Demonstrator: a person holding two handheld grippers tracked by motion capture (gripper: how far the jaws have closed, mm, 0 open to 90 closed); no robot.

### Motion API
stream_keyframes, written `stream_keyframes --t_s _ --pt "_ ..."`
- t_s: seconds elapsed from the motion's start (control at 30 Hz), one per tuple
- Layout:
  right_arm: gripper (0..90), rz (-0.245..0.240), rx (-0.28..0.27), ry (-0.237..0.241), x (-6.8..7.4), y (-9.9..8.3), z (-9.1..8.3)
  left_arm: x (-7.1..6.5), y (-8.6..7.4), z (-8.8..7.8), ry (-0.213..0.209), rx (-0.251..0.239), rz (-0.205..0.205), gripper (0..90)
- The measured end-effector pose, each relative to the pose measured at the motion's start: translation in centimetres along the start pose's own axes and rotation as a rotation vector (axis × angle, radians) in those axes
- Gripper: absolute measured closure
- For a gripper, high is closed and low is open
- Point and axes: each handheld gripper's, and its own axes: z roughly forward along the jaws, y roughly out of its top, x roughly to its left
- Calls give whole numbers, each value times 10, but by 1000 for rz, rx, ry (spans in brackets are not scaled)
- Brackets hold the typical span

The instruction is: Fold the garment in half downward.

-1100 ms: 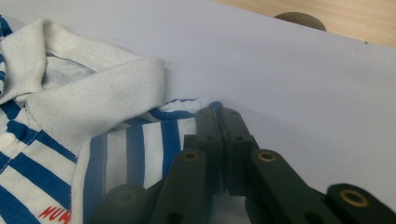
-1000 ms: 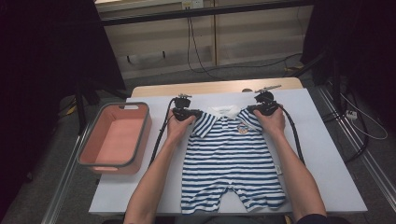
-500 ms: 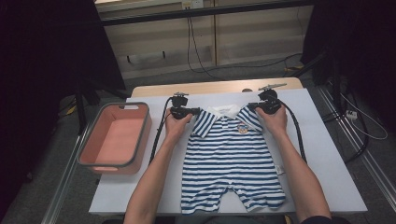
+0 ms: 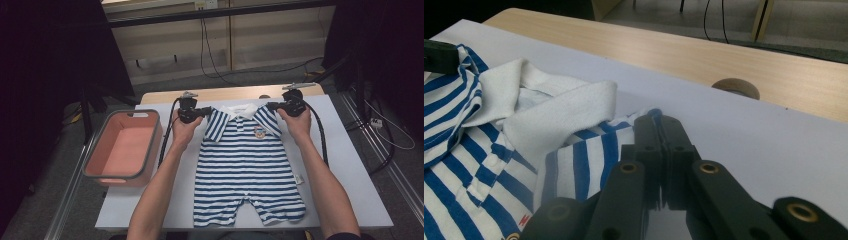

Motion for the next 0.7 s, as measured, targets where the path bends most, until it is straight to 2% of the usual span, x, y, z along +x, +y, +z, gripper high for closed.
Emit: stream_keyframes --t_s 0.2,0.27,0.7 --pt "883 0 -29 7 2 11 -6 2 6 -7 12 -33 12 879" --pt "883 -1 -40 9 3 15 -6 2 9 -9 10 -45 6 879" --pt "882 -1 -96 19 4 37 -18 2 28 -21 7 -109 31 879"
